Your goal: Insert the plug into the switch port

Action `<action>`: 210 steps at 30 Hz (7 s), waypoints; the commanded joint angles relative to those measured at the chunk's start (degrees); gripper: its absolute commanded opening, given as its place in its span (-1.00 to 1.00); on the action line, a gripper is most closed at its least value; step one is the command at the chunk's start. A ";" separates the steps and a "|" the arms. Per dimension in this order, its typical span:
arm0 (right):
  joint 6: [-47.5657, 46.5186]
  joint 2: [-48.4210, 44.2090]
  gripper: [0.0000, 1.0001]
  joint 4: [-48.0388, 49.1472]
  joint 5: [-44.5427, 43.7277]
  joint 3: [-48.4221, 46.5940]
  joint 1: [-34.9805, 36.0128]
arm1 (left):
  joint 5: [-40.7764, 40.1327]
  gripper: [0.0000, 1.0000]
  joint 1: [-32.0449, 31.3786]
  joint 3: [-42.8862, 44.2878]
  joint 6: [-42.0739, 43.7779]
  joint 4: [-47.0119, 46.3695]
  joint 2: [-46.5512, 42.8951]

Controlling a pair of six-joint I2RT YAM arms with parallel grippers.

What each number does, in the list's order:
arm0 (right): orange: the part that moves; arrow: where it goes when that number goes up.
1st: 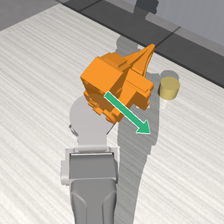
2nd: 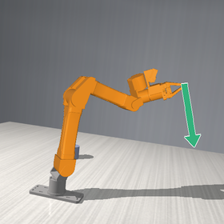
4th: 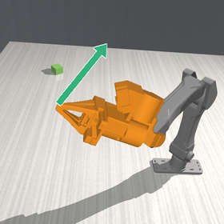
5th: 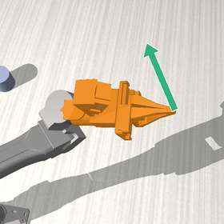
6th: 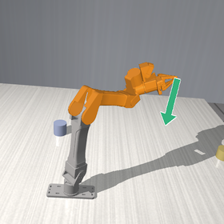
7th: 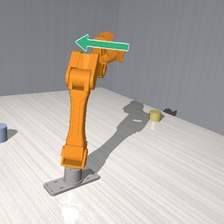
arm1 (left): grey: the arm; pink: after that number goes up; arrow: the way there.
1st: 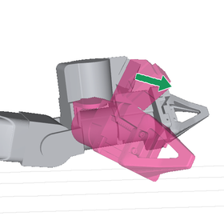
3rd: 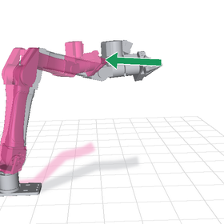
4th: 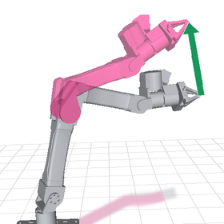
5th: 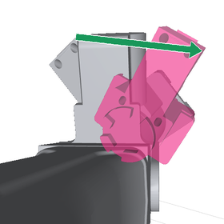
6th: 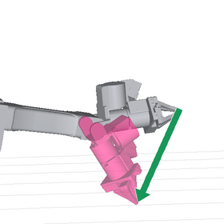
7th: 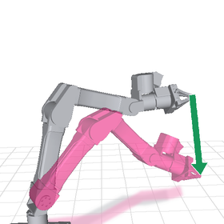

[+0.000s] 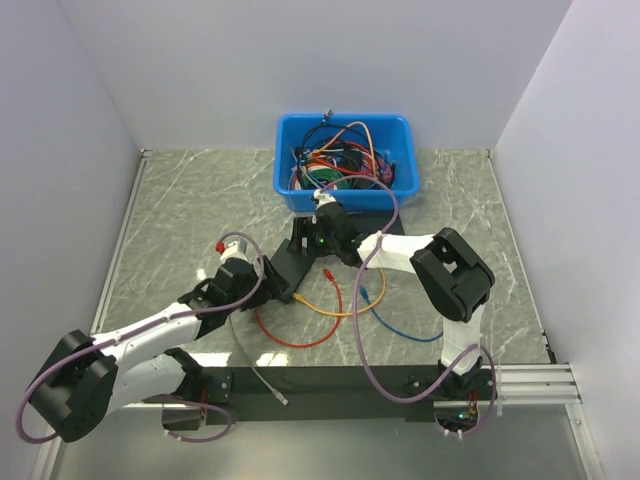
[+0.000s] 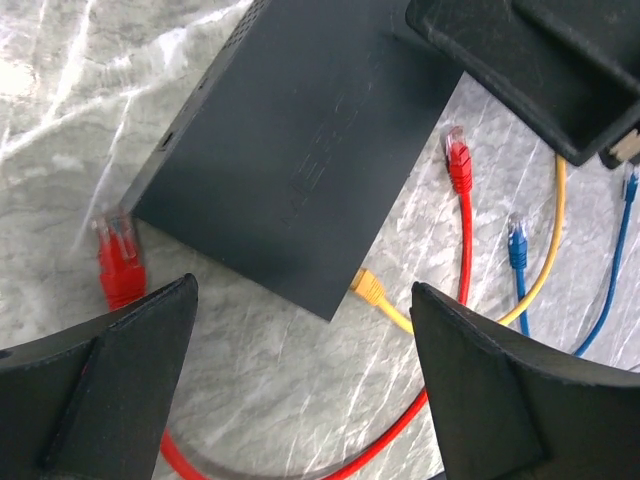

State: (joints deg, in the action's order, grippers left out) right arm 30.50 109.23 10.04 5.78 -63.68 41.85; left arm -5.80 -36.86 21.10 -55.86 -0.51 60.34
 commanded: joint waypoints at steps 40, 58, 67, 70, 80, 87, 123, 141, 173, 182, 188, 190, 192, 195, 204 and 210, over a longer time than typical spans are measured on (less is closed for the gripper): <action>-6.86 -16.24 0.56 -12.42 -14.40 -0.13 16.22 | -16.95 0.99 9.17 8.00 8.92 17.48 -12.67; -1.85 5.99 0.24 -24.81 -13.17 -21.31 25.21 | -17.40 0.99 9.88 3.16 8.04 16.51 -25.18; -0.18 8.98 0.07 -24.37 -11.32 -21.48 26.53 | -17.84 0.99 9.88 2.80 7.78 16.68 -26.32; 0.52 10.82 0.00 -24.81 -11.67 -22.36 26.45 | -18.19 0.98 9.88 2.54 7.52 16.86 -27.46; 2.10 16.19 -0.07 -29.55 -14.39 -27.11 26.45 | -18.45 0.98 9.88 2.45 7.08 17.56 -29.66; 4.65 12.33 -0.08 -25.61 -16.94 -21.23 26.36 | -24.33 0.99 9.88 2.36 2.96 20.20 -32.21; 8.61 16.19 -0.11 -27.01 -18.00 -24.29 26.45 | -31.29 0.99 9.88 3.77 2.07 22.40 -32.56; 9.40 13.21 -1.00 -22.01 -16.15 -16.15 28.03 | -29.97 0.99 9.88 3.59 3.12 21.70 -32.65; -5.45 -33.99 -1.00 13.59 -19.48 30.89 43.76 | 14.06 0.71 7.95 -3.79 6.21 7.37 -37.30; -7.65 -38.74 -1.00 15.18 -24.85 32.83 43.76 | 16.26 0.60 4.61 -4.58 4.44 6.06 -37.40; -5.11 -39.54 -1.00 11.33 -35.91 32.31 42.98 | 12.49 0.59 -0.05 -6.07 3.30 6.23 -38.01; -4.57 -37.96 -1.00 7.56 -38.12 30.38 41.66 | 10.29 0.59 -0.23 -6.16 2.95 6.58 -36.62; -4.05 -36.47 -1.00 5.87 -38.21 29.32 40.16 | 8.45 0.58 -0.23 -5.90 2.94 6.93 -34.95; -3.52 -35.84 -1.00 5.08 -37.16 29.05 38.76 | 6.86 0.64 -0.32 -5.29 4.08 7.19 -33.88; -2.46 -33.13 -1.00 4.11 -31.36 29.49 31.64 | -1.66 0.86 -0.23 -1.16 7.95 7.72 -29.05; -3.61 -25.48 -1.00 1.56 -29.43 24.23 28.73 | -5.72 0.90 1.87 2.97 11.55 5.44 -19.14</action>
State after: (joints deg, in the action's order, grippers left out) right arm 27.51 80.62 12.38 -24.49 -35.42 71.77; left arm -8.32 -36.42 20.64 -47.86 7.90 37.60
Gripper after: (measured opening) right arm 0.216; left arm 0.950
